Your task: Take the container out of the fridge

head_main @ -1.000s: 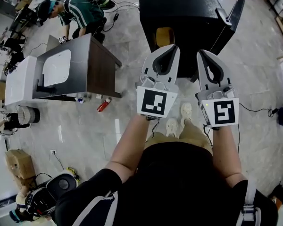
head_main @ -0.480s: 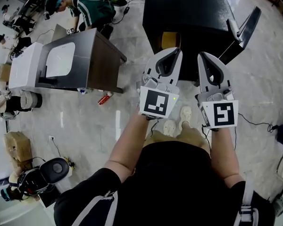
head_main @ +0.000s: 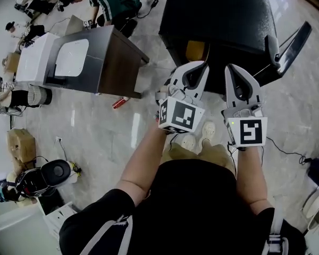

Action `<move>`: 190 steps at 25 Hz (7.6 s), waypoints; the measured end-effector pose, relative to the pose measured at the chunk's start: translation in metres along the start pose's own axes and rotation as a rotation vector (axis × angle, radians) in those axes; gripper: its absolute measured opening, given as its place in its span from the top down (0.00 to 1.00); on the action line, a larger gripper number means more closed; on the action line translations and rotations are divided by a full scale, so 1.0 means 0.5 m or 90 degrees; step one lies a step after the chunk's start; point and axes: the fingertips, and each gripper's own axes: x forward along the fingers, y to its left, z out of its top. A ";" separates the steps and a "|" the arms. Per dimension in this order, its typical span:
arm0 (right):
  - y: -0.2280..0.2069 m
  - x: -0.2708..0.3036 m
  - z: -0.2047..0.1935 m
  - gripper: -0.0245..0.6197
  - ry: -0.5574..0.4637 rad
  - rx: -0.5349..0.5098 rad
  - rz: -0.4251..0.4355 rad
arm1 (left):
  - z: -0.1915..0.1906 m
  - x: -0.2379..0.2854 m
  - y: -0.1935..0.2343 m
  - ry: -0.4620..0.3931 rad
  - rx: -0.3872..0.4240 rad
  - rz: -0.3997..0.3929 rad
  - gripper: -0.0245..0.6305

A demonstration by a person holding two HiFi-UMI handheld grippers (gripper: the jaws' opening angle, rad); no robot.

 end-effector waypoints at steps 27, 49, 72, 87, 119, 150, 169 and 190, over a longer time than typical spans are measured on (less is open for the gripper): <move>-0.116 0.010 -0.117 0.91 0.003 0.079 0.056 | -0.347 0.257 -0.104 0.313 0.197 -0.152 0.79; -0.111 -0.010 -0.217 0.91 0.082 0.065 0.051 | -0.618 0.373 -0.137 0.466 0.311 -0.264 0.79; -0.107 -0.040 -0.247 0.91 0.113 0.062 0.047 | -0.665 0.408 -0.164 0.559 0.206 -0.282 0.92; -0.100 -0.029 -0.141 0.91 0.048 0.051 0.053 | -0.510 0.288 -0.211 0.492 0.121 -0.274 0.92; 0.038 -0.011 -0.089 0.91 0.081 -0.033 0.118 | -0.165 0.005 -0.164 0.074 -0.174 -0.136 0.92; 0.244 -0.072 0.039 0.91 0.019 -0.004 -0.030 | 0.059 -0.302 0.038 -0.213 -0.089 -0.056 0.92; 0.302 -0.188 0.095 0.91 -0.008 -0.033 -0.005 | 0.127 -0.402 -0.045 -0.234 -0.091 -0.021 0.92; 0.303 -0.582 0.117 0.91 -0.043 -0.013 0.013 | 0.257 -0.569 -0.371 -0.231 -0.083 0.056 0.92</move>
